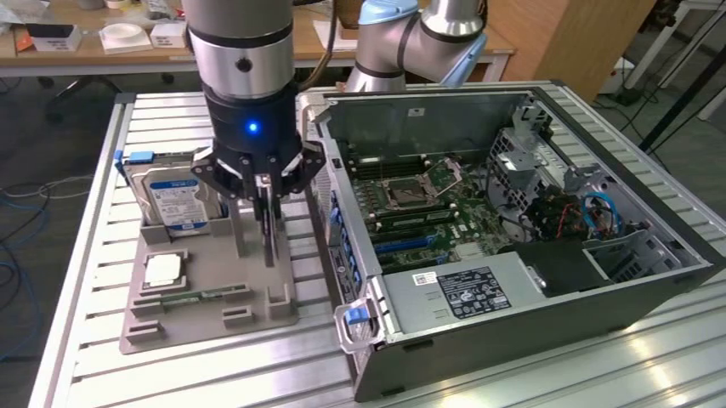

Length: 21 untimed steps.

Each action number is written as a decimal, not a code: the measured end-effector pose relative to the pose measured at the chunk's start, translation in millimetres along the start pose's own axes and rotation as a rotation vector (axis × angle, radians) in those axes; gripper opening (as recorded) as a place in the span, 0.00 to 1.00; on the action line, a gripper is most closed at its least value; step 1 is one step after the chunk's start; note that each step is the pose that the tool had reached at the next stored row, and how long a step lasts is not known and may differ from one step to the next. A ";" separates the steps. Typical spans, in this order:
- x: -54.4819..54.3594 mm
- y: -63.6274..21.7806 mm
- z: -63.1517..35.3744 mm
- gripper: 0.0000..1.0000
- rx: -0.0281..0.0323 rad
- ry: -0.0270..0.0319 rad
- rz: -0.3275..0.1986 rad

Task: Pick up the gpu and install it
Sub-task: 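Pick up the gpu and move the gpu toward the slot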

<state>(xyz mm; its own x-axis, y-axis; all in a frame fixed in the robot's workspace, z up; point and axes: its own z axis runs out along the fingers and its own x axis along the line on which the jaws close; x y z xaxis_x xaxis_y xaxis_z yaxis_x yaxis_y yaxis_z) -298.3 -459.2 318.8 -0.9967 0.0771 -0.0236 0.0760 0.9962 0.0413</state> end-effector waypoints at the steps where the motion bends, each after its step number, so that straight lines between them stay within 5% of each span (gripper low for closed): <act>1: 0.0 0.1 -1.6 0.26 0.0000 0.0000 0.000; 21: -0.7 1.3 -32.7 0.26 0.0000 0.0000 0.000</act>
<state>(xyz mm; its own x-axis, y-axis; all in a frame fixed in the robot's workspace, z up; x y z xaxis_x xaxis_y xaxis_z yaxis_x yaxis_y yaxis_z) -298.3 -459.2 351.5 -0.9968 0.0770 -0.0236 0.0760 0.9963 0.0413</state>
